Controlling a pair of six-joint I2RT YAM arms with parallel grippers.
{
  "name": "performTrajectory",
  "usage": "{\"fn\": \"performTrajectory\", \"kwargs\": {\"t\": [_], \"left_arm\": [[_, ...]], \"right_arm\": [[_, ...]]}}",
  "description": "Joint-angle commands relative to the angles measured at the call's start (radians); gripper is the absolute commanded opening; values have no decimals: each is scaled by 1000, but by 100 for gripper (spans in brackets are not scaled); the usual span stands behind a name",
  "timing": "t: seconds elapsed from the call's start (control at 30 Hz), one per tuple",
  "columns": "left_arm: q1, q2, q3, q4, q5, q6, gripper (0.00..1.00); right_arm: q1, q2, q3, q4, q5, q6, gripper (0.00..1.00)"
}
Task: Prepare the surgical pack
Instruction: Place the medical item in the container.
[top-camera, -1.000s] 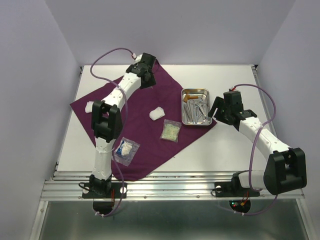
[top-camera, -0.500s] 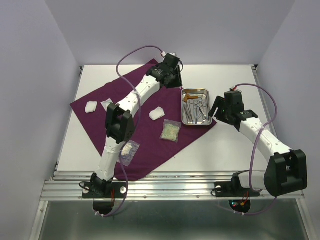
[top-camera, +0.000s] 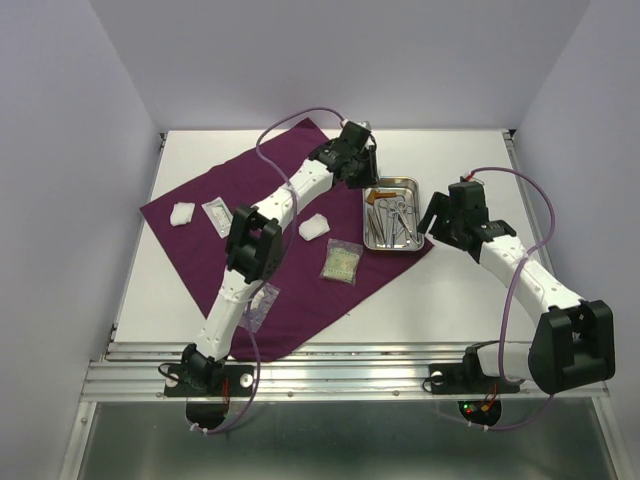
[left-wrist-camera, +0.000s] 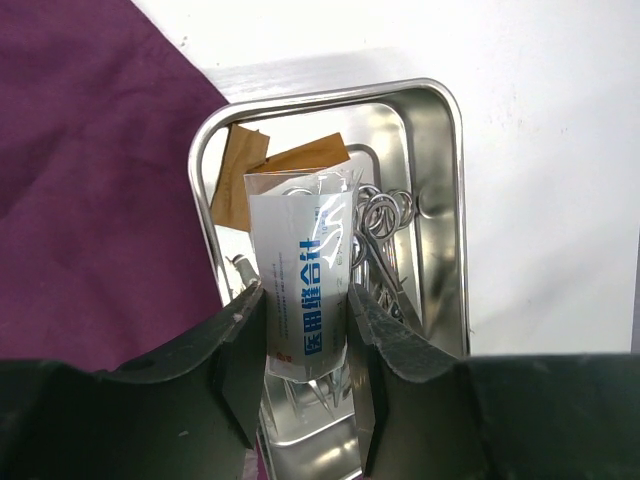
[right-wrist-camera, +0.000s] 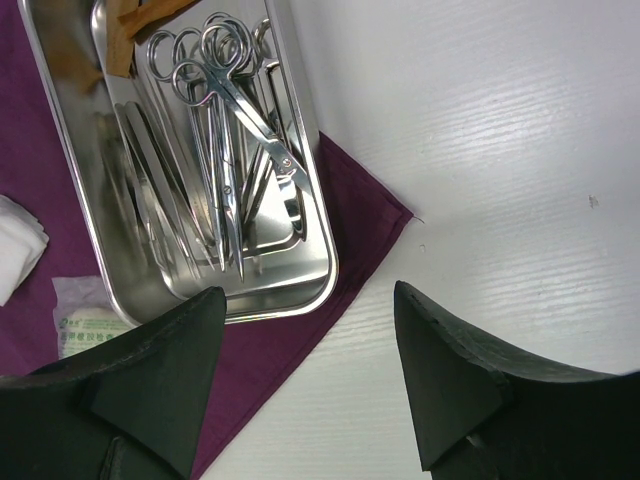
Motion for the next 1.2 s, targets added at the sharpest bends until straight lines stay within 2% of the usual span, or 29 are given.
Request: {"fn": "performTrajectory", "kwargs": {"t": [0.0, 0.37, 0.97, 1.17], "left_arm": [[-13, 3, 60, 48, 37, -2, 44], [-16, 26, 63, 58, 47, -10, 45], [-16, 34, 70, 54, 47, -18, 65], [-16, -13, 72, 42, 27, -9, 66]], "right_arm": [[-4, -26, 4, 18, 19, 3, 73], [-4, -19, 3, 20, 14, 5, 73], [-4, -26, 1, 18, 19, 2, 73], [-4, -29, 3, 15, 20, 2, 73]]}}
